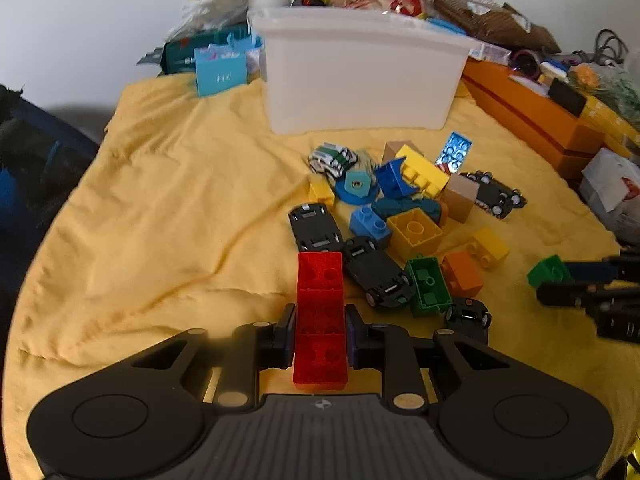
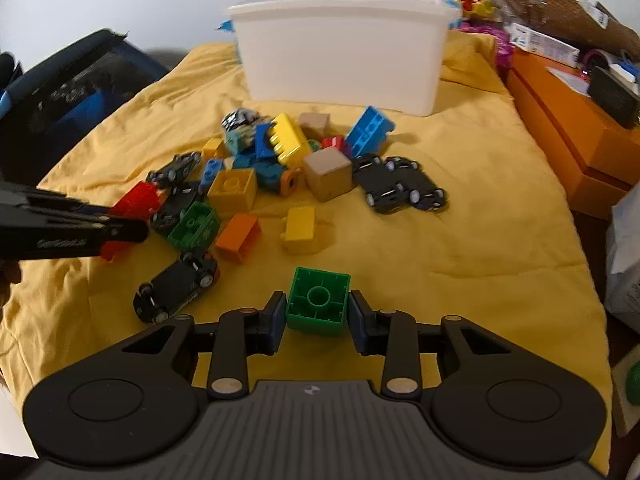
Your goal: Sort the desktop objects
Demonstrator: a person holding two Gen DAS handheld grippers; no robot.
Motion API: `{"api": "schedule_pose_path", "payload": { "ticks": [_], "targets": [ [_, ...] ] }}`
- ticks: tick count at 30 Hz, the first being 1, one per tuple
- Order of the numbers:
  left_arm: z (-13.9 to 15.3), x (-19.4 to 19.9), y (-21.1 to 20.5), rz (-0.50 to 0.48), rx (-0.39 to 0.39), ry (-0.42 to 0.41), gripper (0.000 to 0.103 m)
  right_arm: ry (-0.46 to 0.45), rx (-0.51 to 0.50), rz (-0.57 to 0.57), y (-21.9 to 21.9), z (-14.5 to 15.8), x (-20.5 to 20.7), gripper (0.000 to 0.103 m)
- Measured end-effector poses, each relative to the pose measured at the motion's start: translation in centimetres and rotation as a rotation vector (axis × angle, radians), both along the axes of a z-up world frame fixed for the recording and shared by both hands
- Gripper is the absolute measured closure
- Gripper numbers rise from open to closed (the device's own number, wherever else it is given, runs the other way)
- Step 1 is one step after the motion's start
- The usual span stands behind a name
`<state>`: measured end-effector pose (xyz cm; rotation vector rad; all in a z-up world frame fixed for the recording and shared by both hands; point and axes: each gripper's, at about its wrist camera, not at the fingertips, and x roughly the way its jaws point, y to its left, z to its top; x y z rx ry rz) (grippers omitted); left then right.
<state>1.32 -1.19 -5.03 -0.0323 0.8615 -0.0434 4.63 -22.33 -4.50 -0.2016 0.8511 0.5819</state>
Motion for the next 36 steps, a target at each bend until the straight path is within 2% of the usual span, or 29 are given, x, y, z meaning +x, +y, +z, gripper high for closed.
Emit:
{"api": "schedule_pose_path", "payload": {
  "ticks": [6,10,15,19,23,26,32,36],
  "targets": [
    [3.5,-0.7,1.8,0.003,0.0,-0.051,0.076,-0.068,0.036,-0.033,-0.8,2.2,-0.5,0.066],
    [7.1,-0.1,2.6,0.027,-0.043,-0.119,0.076,-0.105,0.092,-0.073,-1.6,4.7,0.2,0.066],
    [11.8,3.6,2.9,0.071,-0.103,-0.205,0.076,-0.188,0.176,-0.113,-1.7,9.5,3.3,0.066],
    [15.3,8.0,2.2,0.03,-0.096,-0.272,0.076,-0.274,0.243,-0.105,-0.7,13.7,6.9,0.066],
    [17.9,12.8,1.7,0.013,-0.11,-0.268,0.076,-0.27,0.295,-0.097,0.5,16.6,10.5,0.066],
    [18.5,15.8,1.2,-0.003,-0.097,-0.228,0.076,-0.235,0.318,-0.098,1.2,17.9,14.0,0.066],
    [17.5,20.1,1.5,0.016,-0.125,-0.121,0.076,-0.175,0.249,-0.092,2.5,17.3,18.5,0.066],
    [16.6,22.3,1.3,0.005,-0.112,-0.055,0.076,-0.109,0.21,-0.107,3.3,16.4,21.3,0.066]
  ]
}}
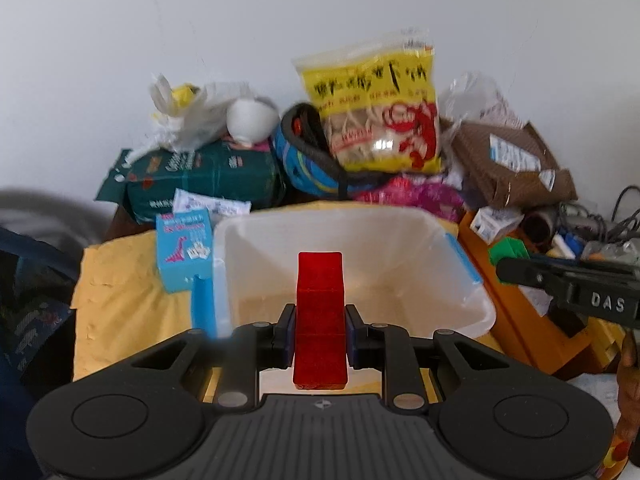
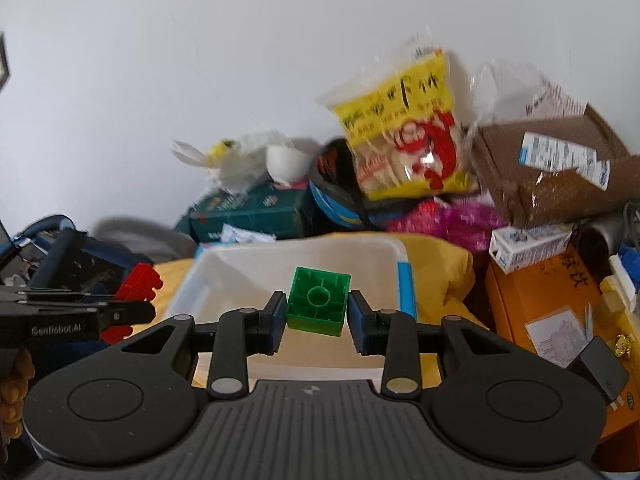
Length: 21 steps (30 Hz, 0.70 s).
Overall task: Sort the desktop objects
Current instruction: 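Lower the red bricks into the bin with left tool while right drops green brick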
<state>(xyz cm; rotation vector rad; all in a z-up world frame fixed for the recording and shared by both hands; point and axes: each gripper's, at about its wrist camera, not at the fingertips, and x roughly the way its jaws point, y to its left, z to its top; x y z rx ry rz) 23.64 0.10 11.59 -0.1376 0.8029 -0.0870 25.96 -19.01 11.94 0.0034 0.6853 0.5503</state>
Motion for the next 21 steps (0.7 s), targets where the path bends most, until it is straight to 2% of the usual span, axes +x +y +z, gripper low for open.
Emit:
{"api": "schedule_pose_path", "payload": {
  "ticks": [6,8,9,10,12,13,17,21],
  "targets": [
    [-0.3,2.0,-0.1,0.012,0.033,0.024,0.076,0.046,-0.066,0.015,1.4,-1.0,2.4,0.066],
    [-0.3,2.5,0.0,0.032,0.035,0.025,0.07,0.052,-0.076,0.018,1.7,-1.1,2.9,0.066],
    [-0.3,2.8,0.1,0.05,0.035,0.026,0.057,0.054,-0.079,0.02,1.9,-1.2,3.1,0.064],
    [-0.3,2.9,0.2,0.069,0.032,0.019,0.049,0.051,-0.084,0.017,2.1,-1.1,3.3,0.058],
    [-0.4,2.8,0.5,0.076,0.029,0.002,0.048,0.025,-0.092,0.008,2.3,-1.0,3.2,0.045],
    [-0.6,2.7,0.5,0.066,0.034,0.0,0.048,0.017,-0.092,0.011,2.3,-1.0,3.1,0.043],
    [-1.2,0.6,0.8,0.033,0.053,-0.032,0.048,0.004,-0.058,0.022,1.8,-1.0,2.1,0.043],
    [-3.3,-4.6,1.4,-0.023,0.074,-0.067,0.048,-0.006,-0.021,0.054,0.2,-2.2,-1.5,0.043]
  ]
}}
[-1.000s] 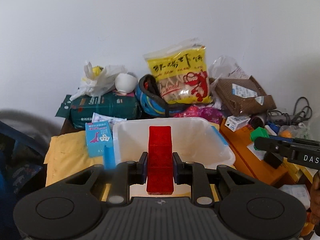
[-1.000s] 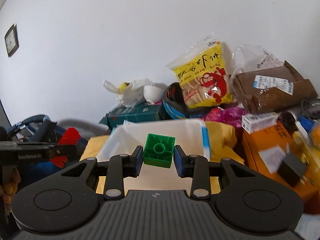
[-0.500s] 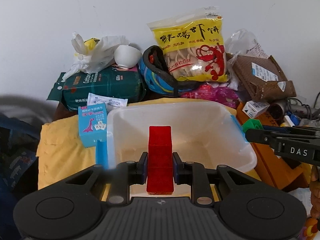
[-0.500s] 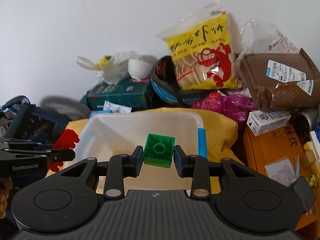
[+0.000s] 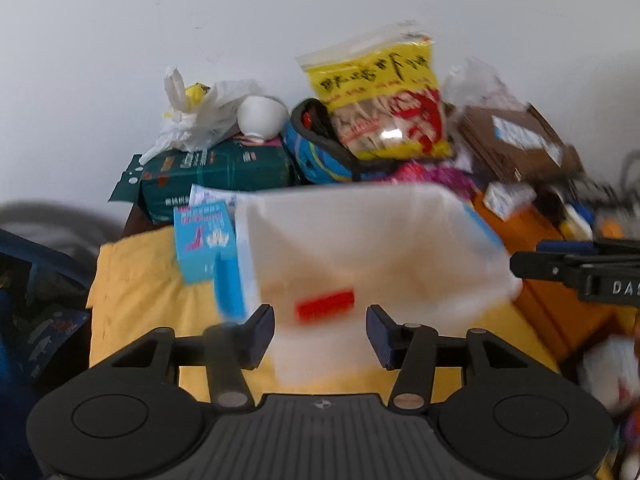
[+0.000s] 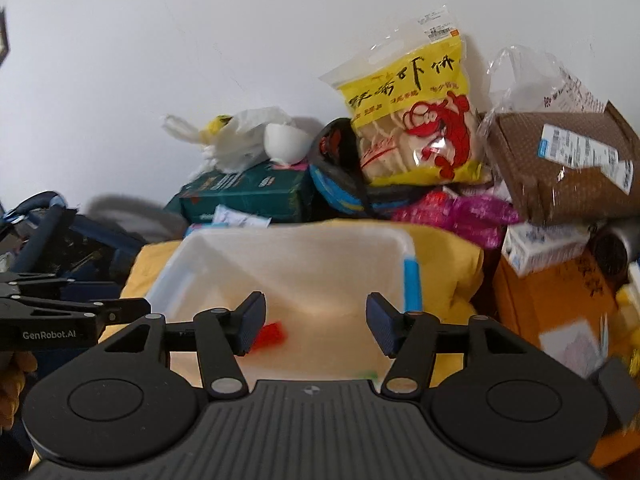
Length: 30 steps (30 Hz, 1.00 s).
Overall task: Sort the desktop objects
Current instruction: 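Lower the red bricks into the bin with left tool while right drops green brick, then grasp the black toy car with the left tool while the right tool grasps a small yellow brick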
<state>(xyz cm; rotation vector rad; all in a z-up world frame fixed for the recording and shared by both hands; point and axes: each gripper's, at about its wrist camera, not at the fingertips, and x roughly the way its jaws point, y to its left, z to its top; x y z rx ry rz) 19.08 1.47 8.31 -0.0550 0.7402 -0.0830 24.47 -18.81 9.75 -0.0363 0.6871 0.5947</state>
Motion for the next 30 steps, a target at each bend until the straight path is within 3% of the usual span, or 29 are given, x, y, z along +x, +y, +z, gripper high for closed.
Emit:
{"api": "schedule_pose_path", "payload": {
  "ticks": [6,12,16,20,23,26,30],
  "targets": [
    [-6.9,-8.2,0.6,0.022,0.023,0.071,0.048,0.017,-0.081,0.057,-2.4,-6.0,-8.1,0.043],
    [-11.3,-11.0,-0.5,0.006,0.025,0.148,0.049,0.072,-0.196,0.122,-1.4,-12.5,-14.8,0.052],
    [-12.5,-10.4,-1.4,-0.005,0.047,0.162,0.049,0.081,-0.218,0.132,-0.1,-13.9,-15.9,0.057],
    [-13.0,-9.4,-1.3,0.016,0.013,0.179,0.05,0.082,-0.247,0.134,0.9,-14.6,-15.9,0.058],
    [-14.1,-9.2,-1.6,0.015,-0.012,0.214,0.059,0.132,-0.249,0.103,0.8,-15.4,-15.1,0.061],
    [-14.1,-9.3,-1.6,0.005,-0.037,0.21,0.07,0.154,-0.239,0.087,0.4,-16.0,-15.1,0.072],
    [-13.6,-9.7,-1.9,-0.02,-0.02,0.189,0.07,0.151,-0.222,0.092,0.0,-15.7,-15.1,0.077]
  ]
}}
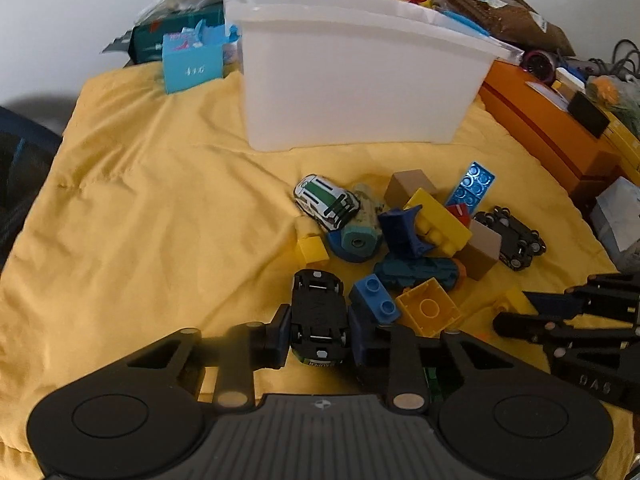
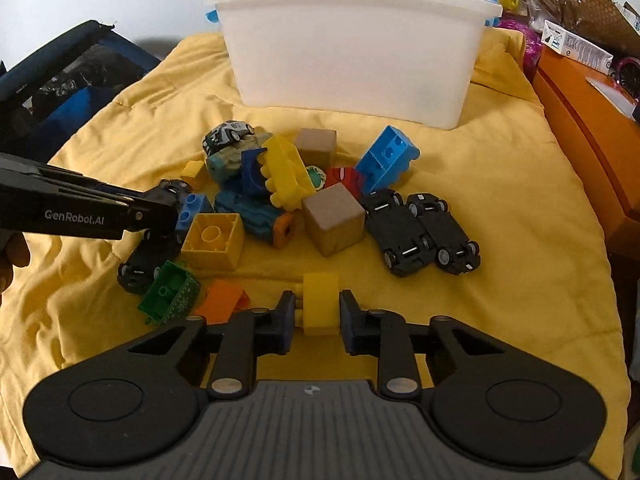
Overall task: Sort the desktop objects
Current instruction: 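Grasp the black toy car with the left tool while the right tool grasps a small yellow brick, then carry the black car into the bin with the left tool while the right tool drops the yellow brick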
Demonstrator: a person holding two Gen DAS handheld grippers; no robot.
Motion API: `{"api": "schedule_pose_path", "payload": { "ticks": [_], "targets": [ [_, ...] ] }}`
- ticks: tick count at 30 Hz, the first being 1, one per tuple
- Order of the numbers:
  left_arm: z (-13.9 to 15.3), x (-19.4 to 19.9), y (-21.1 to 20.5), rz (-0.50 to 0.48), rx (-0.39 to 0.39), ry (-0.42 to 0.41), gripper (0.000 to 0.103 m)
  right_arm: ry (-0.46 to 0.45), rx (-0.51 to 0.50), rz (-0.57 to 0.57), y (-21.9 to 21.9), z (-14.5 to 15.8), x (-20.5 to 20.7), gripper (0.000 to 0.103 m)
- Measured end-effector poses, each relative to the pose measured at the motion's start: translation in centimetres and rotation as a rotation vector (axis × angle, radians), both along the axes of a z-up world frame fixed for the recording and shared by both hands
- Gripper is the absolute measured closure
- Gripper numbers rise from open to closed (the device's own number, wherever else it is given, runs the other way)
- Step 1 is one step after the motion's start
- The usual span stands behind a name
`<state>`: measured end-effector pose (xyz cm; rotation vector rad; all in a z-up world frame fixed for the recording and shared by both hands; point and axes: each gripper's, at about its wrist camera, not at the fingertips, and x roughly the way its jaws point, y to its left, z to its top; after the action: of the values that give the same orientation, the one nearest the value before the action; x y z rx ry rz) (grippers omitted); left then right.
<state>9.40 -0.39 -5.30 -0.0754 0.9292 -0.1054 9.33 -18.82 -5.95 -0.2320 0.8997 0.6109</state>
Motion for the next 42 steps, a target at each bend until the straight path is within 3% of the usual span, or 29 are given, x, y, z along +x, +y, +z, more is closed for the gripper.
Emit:
{"api": "schedule_pose_path", "payload": {
  "ticks": [9,17,23,30,37,42],
  "targets": [
    [2.5,-1.9,1.4,0.019,-0.02,-0.071,0.07,-0.034,0.064,-0.028,-1.9,1.9,-0.4,0.077],
    [7.6,-1.3,1.8,0.07,-0.065,-0.146,0.07,-0.077,0.177,-0.079,-3.1,6.2,0.9,0.077],
    [12.6,1.9,1.6,0.063,-0.063,-0.216,0.07,-0.157,0.256,-0.103,-2.5,11.6,4.1,0.077],
    [16.7,7.3,2.1,0.051,-0.058,-0.216,0.07,-0.19,0.297,-0.091,-1.4,16.9,9.4,0.077],
    [18.1,11.6,2.5,0.047,-0.06,-0.179,0.07,-0.191,0.256,-0.085,0.0,19.2,13.7,0.077],
    [17.8,13.7,2.0,0.042,-0.059,-0.135,0.07,-0.136,0.217,-0.078,1.2,19.1,16.4,0.077]
  ]
}}
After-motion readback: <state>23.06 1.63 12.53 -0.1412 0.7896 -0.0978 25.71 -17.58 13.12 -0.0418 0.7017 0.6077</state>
